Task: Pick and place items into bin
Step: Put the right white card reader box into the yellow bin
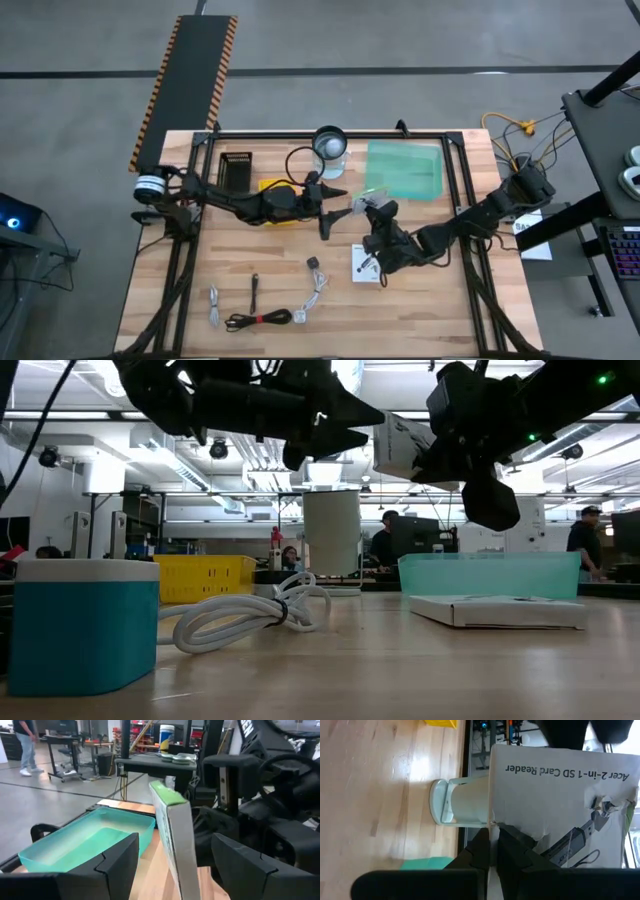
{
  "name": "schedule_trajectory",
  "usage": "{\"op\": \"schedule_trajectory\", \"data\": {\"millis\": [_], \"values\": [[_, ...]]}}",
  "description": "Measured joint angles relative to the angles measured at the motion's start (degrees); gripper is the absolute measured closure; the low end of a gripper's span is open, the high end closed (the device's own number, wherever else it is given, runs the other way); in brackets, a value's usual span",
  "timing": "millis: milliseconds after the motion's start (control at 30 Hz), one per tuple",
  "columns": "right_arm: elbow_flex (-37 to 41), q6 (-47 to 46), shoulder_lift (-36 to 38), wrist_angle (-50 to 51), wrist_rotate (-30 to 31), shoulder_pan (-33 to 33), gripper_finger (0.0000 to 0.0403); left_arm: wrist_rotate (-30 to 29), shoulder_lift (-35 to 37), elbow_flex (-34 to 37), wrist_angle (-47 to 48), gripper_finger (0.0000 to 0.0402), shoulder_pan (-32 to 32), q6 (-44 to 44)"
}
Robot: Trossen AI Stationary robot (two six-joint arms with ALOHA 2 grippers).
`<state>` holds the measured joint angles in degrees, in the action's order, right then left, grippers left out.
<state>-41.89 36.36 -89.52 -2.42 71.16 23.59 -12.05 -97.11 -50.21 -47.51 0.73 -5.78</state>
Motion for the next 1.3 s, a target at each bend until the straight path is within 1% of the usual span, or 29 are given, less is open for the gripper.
{"op": "schedule_trajectory", "data": {"millis": [267,367,433,500,633,700,800,900,1033,1133,1300], "values": [[0.0,0.2,0.0,0.0,0.0,0.0,0.0391,-0.2,-4.8,-3.9,0.1,0.0169,-0.2,0.2],[0.0,0.3,0.0,0.0,0.0,0.0,0.0391,-0.2,-5.6,-4.8,0.1,0.0187,-0.3,1.5],[-0.1,0.3,0.0,0.0,0.0,0.0,0.0391,-0.2,-5.6,-4.9,0.5,0.0213,-0.3,2.6],[-0.2,0.3,0.0,0.0,0.0,0.0,0.0391,0.0,-5.4,-4.9,0.4,0.0246,-0.3,3.4],[-0.7,0.3,0.0,0.1,-0.2,0.0,0.0385,0.0,-5.2,-4.8,0.4,0.0332,-0.3,3.9],[-0.9,0.0,0.1,0.1,-0.1,-0.1,0.038,0.2,-5.2,-5.0,0.4,0.037,-0.4,5.8],[-1.0,0.1,0.1,0.0,-0.4,0.0,0.0371,0.0,-5.0,-4.9,0.5,0.0374,-0.8,7.2],[-1.0,-0.3,0.1,0.0,-0.5,0.0,0.036,-0.3,-3.6,-4.7,2.9,0.0374,-1.3,8.2],[-1.0,-0.6,0.1,0.1,-0.5,0.0,0.0338,-0.3,0.9,-5.0,10.3,0.0374,-1.9,8.4],[-1.0,-1.5,0.1,0.3,-0.5,0.0,0.0318,-0.6,5.6,-4.6,17.4,0.0374,-1.9,11.2],[-1.0,-6.5,0.2,0.4,-0.5,0.0,0.0298,-3.7,15.2,-4.6,34.6,0.0374,-1.9,12.6]]}}
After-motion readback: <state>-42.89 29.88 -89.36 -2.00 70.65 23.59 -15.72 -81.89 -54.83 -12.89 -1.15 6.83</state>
